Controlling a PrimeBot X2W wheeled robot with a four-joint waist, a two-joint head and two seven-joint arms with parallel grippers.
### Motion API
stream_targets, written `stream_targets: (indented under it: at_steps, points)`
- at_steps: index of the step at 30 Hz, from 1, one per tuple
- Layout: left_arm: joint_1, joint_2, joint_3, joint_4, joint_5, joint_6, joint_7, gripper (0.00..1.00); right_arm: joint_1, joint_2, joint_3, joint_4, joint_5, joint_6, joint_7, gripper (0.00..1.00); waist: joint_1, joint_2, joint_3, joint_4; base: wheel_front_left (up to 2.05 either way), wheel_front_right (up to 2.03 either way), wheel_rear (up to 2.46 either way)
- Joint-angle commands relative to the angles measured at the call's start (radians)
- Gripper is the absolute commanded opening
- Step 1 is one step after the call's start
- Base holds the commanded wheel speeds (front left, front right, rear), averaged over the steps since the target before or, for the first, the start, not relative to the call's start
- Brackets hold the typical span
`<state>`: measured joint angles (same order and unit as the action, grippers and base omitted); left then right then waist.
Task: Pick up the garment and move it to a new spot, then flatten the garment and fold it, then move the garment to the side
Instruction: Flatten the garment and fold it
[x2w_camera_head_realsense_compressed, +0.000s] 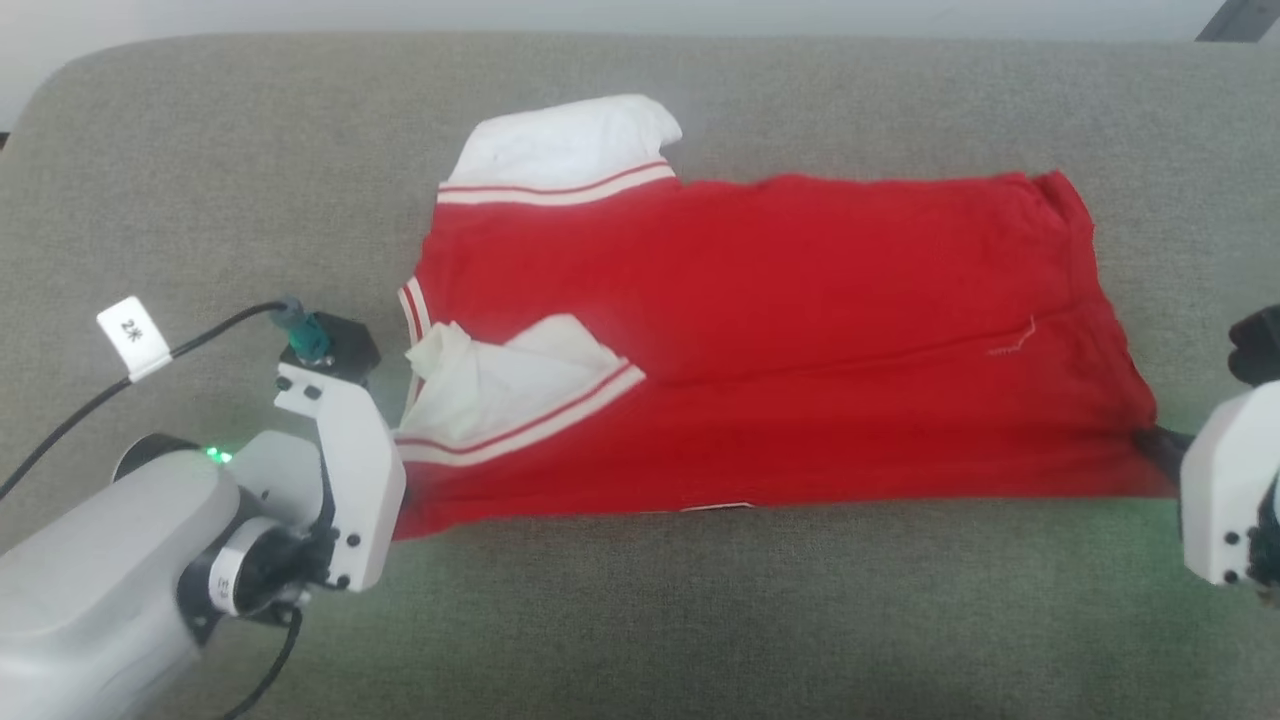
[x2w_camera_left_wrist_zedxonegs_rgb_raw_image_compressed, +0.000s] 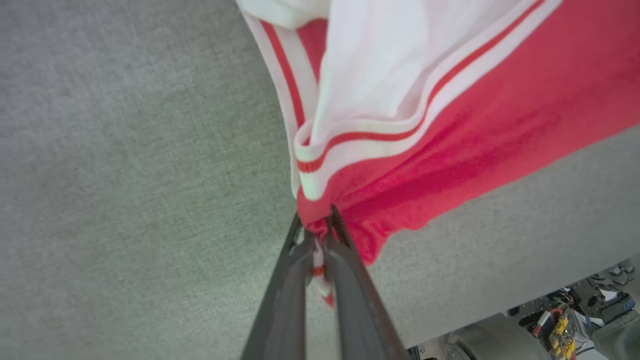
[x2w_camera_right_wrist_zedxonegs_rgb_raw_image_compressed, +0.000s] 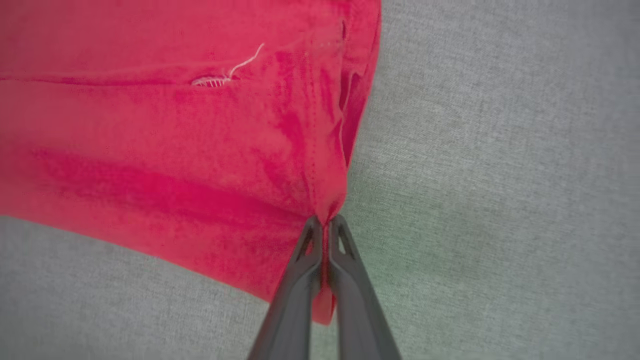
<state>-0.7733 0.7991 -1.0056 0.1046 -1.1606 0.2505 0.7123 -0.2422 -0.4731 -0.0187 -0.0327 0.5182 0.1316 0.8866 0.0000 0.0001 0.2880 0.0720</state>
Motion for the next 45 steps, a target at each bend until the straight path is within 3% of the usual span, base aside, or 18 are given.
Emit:
stream_targets:
  at_steps: [1,10,20,21,22,23,24,25,26,27,39,45]
  points:
    - [0.025,0.019,-0.005,-0.019,0.009,0.017,0.011,0.00,0.021,-0.010,-0.006,-0.019,0.007,-0.002,0.016,0.00,0.0000,-0.0001,-0.005,0.000,0.00,0.00,0.00]
    - [0.086,0.083,-0.015,-0.166,0.007,0.091,0.019,0.00,0.161,-0.008,-0.052,-0.157,0.029,-0.002,0.079,0.00,0.0000,-0.0001,-0.007,-0.005,0.00,0.00,0.00]
    - [0.125,0.041,-0.034,-0.090,-0.016,0.058,-0.002,0.00,0.202,0.050,-0.022,-0.135,0.010,-0.002,0.052,0.00,0.0000,-0.0001,0.008,-0.024,0.00,0.00,0.00]
    - [0.125,0.034,-0.036,-0.074,-0.018,0.055,-0.001,0.08,0.195,0.054,-0.015,-0.129,0.010,-0.002,0.045,0.00,0.0000,-0.0001,0.009,-0.026,0.00,0.00,0.00]
    - [0.125,0.027,-0.037,-0.060,-0.019,0.050,-0.003,0.28,0.190,0.054,-0.007,-0.121,0.009,-0.002,0.041,0.03,0.0000,-0.0001,0.010,-0.028,0.00,0.00,0.00]
    - [0.124,0.022,-0.038,-0.047,-0.022,0.046,-0.004,0.49,0.185,0.055,0.001,-0.113,0.009,-0.002,0.030,0.40,0.0000,-0.0001,0.011,-0.030,0.00,0.00,0.00]
    - [0.123,0.018,-0.037,-0.037,-0.025,0.041,-0.004,0.84,0.178,0.056,0.005,-0.106,0.011,-0.002,0.024,0.60,0.0000,-0.0001,0.012,-0.032,0.00,0.00,0.00]
    - [0.118,0.017,-0.034,-0.028,-0.025,0.038,-0.007,1.00,0.173,0.054,0.009,-0.101,0.013,-0.002,0.020,0.73,0.0000,-0.0001,0.012,-0.034,0.00,0.00,0.00]
    - [0.112,0.017,-0.030,-0.017,-0.025,0.040,-0.009,1.00,0.169,0.050,0.012,-0.099,0.016,-0.002,0.015,0.95,0.0000,-0.0001,0.012,-0.036,0.00,0.00,0.00]
    - [0.106,0.019,-0.028,-0.012,-0.025,0.037,-0.007,1.00,0.161,0.049,0.009,-0.095,0.017,-0.002,0.007,1.00,0.0000,-0.0001,0.012,-0.037,0.00,0.00,0.00]
    - [-0.004,0.116,0.033,-0.125,0.003,0.071,0.040,1.00,0.119,0.059,-0.048,-0.167,0.002,-0.002,-0.085,1.00,0.0000,-0.0001,0.023,-0.071,0.00,0.00,0.00]
    - [-0.102,0.144,0.065,-0.147,0.036,0.068,0.064,1.00,0.069,0.106,-0.082,-0.238,-0.037,-0.002,-0.242,1.00,0.0000,-0.0001,0.047,-0.108,0.00,0.00,0.00]
